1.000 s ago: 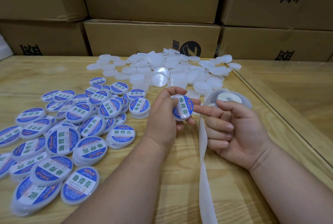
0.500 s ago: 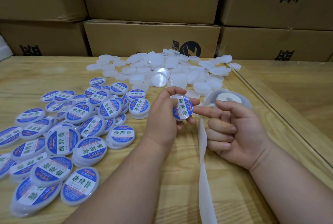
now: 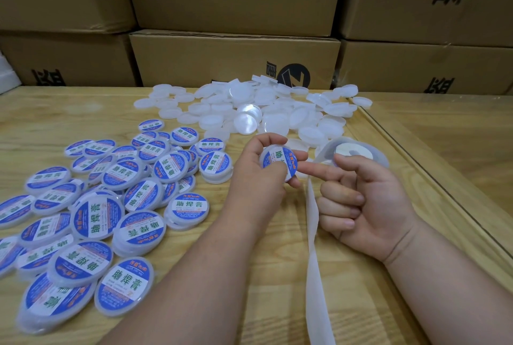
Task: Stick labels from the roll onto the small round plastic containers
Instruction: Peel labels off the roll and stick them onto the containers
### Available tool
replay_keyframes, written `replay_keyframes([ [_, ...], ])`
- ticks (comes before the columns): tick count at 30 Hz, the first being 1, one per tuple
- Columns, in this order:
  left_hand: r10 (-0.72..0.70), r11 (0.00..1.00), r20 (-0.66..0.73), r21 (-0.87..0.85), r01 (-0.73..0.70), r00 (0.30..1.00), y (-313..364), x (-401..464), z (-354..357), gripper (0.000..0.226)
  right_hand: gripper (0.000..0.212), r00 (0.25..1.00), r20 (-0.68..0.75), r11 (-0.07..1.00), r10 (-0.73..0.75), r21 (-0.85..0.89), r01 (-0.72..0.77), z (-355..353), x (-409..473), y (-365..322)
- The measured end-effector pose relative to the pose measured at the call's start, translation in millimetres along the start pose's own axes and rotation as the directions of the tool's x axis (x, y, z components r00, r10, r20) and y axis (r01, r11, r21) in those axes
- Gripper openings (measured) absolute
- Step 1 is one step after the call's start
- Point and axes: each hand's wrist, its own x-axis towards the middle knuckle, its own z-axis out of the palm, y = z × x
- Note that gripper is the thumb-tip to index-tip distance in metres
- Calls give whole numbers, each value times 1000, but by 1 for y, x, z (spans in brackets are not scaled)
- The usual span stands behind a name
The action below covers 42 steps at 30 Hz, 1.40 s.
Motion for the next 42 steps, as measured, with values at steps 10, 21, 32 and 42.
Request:
replay_keyframes([
  [10, 17, 1000, -175, 29, -13, 984, -5, 5, -6, 29, 46, 999, -21, 997, -33, 64, 34, 0, -2, 0],
  [21, -19, 999, -235, -47, 8, 972, 0, 5, -5, 24, 40, 995, -35, 994, -88, 67, 90, -1, -1, 0],
  [32, -115, 977, -232, -201, 68, 966, -4, 12, -10, 24, 37, 989, -51, 988, -136, 70, 139, -3, 2, 0],
  [42, -261, 843, -270, -531, 83, 927, -1, 19, -14, 47, 35, 990, -42, 988, -134, 73, 137, -3, 1, 0],
])
